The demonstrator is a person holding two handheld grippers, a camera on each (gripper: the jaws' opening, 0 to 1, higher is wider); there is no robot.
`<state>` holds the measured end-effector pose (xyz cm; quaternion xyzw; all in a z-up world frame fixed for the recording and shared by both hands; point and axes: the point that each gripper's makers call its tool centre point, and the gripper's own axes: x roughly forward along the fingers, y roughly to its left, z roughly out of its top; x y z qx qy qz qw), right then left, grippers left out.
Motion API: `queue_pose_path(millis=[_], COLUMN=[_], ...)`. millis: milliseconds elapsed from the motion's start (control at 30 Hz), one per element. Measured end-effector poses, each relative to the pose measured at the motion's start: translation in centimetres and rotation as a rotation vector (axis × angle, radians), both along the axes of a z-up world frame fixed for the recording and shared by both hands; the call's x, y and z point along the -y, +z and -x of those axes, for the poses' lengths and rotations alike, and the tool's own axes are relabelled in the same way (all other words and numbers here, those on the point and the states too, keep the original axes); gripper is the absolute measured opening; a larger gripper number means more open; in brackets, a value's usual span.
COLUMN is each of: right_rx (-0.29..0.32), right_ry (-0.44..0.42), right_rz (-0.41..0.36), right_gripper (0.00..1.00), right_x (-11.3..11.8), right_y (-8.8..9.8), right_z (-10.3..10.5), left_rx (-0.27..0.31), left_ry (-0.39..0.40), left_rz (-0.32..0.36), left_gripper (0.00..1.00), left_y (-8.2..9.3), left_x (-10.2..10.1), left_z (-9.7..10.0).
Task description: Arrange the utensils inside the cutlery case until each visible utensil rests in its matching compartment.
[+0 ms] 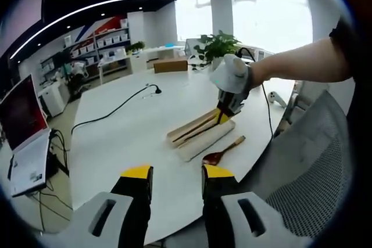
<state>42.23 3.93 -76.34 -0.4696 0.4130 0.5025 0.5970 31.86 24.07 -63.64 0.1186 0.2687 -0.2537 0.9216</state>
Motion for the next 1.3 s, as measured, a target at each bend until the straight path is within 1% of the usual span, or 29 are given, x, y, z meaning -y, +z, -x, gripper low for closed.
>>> queue_pose_path(millis=[233,800,933,1033,1133,1233,1300], right_rx=[0.019,0.107,0.143,0.183,0.211,0.250,0.260], right_ry=[-0.004,0.006,0.013,0.020,0.032,0.043,0.044], right_rz=[-0.001,0.020,0.029,0.035,0.042,0.054,0.062], right_gripper=[0.00,0.00,0.00,0.00,0.00,0.00,0.00], right_x=[-0.2,-0.1,-0.3,-0.5,-0.7,-0.7,-0.7], right_y=[0.0,-0.2,-0.2,-0.2,-0.3,-0.7,-0.9], right_z=[-0.9,-3.4,-4.2,-5.0,-5.3,-5.8,-6.0], left_rx=[-0.002,-0.007,-0.010,-0.012,-0.014,-0.015,-0.018], left_ry=[0.000,0.005,0.006,0.008,0.008,0.009,0.010], left_rz=[-0.005,-0.005,-0.005,-0.006,-0.006,-0.006,-0.006], left_gripper=[0.34,0.34,0.34,0.34,0.34,0.34,0.34], left_y=[-0.1,-0.2,-0.3,-0.3,-0.3,-0.4,-0.4], left_x=[0.0,-0.1,-0.1,-0.2,-0.2,-0.2,-0.2], left_z=[0.1,0.0,0.0,0.0,0.0,0.0,0.0])
